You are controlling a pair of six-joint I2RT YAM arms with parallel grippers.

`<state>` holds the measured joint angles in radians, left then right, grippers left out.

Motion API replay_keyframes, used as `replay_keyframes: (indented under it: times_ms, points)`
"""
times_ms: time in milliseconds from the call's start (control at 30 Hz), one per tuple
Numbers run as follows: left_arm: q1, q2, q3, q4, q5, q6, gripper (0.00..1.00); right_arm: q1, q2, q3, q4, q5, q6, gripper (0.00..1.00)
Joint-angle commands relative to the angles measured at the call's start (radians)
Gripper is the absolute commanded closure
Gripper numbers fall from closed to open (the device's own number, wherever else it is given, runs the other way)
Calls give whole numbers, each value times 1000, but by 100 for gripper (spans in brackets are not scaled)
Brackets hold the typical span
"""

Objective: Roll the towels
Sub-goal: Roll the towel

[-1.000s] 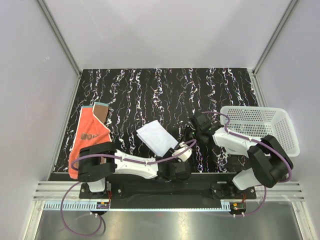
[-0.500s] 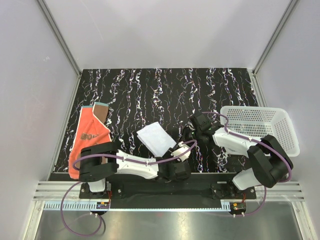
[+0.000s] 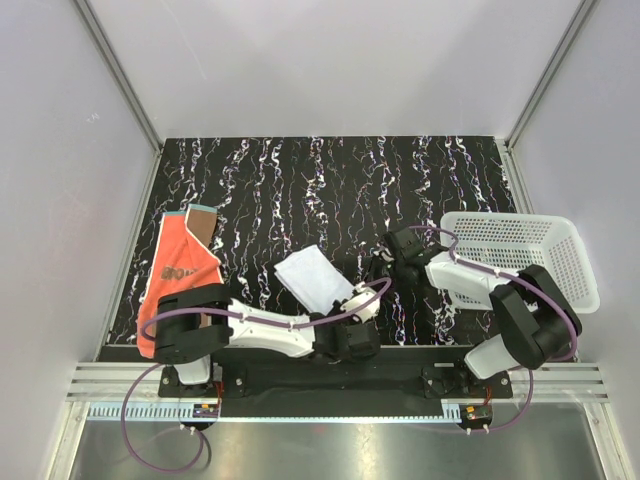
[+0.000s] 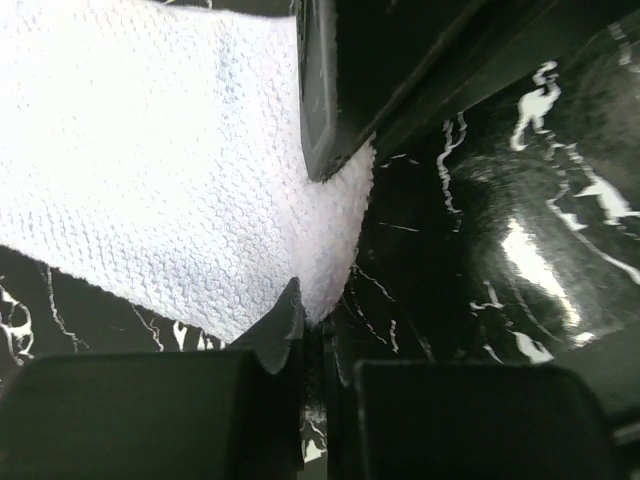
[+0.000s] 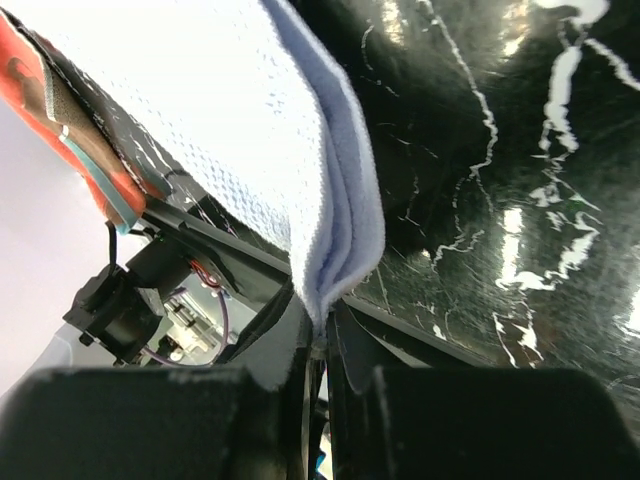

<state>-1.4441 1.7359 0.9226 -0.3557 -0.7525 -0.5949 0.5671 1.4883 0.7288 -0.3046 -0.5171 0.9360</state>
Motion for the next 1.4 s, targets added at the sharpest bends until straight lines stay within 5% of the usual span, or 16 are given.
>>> replay_keyframes:
  times_ms: [0,100,133,233,400,567,700,800,933,1367]
  points:
    - [-1,-68,8,-6,82,12,100,-42,1,61,-33,26,-49,99]
    - [19,-93,12,9,195,29,100,-47,18,112,-79,63,-80,85]
    - [31,-98,19,8,224,27,100,-47,29,130,-121,80,-92,70]
    - [79,-107,25,9,327,24,100,-50,44,219,-229,166,-141,48]
    - [189,-133,-4,52,487,24,100,-62,26,363,-376,340,-209,32]
    - [325,-115,-19,112,727,30,100,-61,-66,380,-459,486,-217,33]
    - [401,-69,5,123,886,30,100,-64,-210,295,-404,477,-201,47]
    - [444,-59,1,136,958,3,100,-62,-302,181,-233,369,-166,68]
    - [499,-52,-31,202,1064,-48,100,-62,-364,-23,41,198,-79,83]
    - [590,1,-83,285,1183,-82,100,-44,-116,-265,680,-12,95,90]
